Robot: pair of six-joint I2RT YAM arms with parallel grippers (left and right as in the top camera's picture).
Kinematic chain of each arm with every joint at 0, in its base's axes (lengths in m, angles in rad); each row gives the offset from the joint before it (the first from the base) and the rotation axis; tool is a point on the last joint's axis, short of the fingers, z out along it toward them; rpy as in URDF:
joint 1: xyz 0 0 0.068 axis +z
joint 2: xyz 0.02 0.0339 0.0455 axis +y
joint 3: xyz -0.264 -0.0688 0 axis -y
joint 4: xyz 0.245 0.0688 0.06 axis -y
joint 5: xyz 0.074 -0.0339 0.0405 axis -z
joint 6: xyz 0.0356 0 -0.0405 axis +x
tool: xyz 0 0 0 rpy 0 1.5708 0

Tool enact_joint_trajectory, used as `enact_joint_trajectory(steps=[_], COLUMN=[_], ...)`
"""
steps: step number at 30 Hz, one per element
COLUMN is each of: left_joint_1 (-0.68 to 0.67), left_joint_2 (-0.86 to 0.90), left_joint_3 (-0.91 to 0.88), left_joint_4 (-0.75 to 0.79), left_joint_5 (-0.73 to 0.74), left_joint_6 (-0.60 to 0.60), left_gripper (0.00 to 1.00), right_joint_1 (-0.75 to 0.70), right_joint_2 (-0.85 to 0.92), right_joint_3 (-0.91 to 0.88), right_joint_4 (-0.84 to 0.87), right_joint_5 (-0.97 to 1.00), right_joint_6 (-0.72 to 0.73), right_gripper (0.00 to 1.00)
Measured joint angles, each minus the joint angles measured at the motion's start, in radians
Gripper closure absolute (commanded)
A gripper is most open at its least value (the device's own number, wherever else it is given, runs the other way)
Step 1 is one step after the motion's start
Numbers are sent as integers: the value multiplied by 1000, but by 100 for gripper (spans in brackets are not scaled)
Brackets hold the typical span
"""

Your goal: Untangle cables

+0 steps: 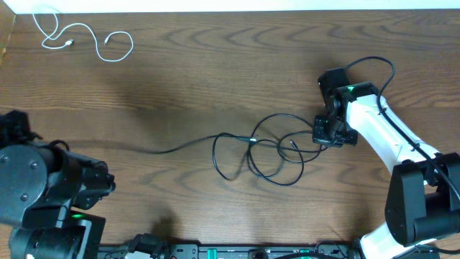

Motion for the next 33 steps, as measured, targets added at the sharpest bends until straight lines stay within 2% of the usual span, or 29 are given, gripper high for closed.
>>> enact_joint_trajectory(steps=[5,9,14,18,19,25,27,29,33], left_joint_1=[44,82,92,92,92,92,92,92,92], left_joint_2=[8,32,70,96,100,100,101,101,101], left_joint_3=[1,1,1,1,1,1,1,1,1], left_joint_4=[4,5,5,-27,-39,-72,-73,-75,-110], left_joint_5=[-35,14,207,444,510,943,1088,1231,1406], left_joint_6=[79,157,274,338,345,362,349,324,261], left_gripper=[92,92,93,93,92,92,93,93,93], right_joint_1=[-30,-90,-128,-117,-109,-35,-10,16,56], right_joint_2=[0,0,0,0,0,0,0,0,0], right_joint_3=[0,0,0,0,0,-1,-1,-1,-1], right_joint_4=[0,1,20,39,45,69,76,85,100], right_joint_5=[63,70,-15,-113,-140,-231,-245,-252,-264], right_joint_6=[55,73,0,-69,-89,-164,-176,-177,-188], right_gripper=[99,99,99,95,92,30,13,1,1])
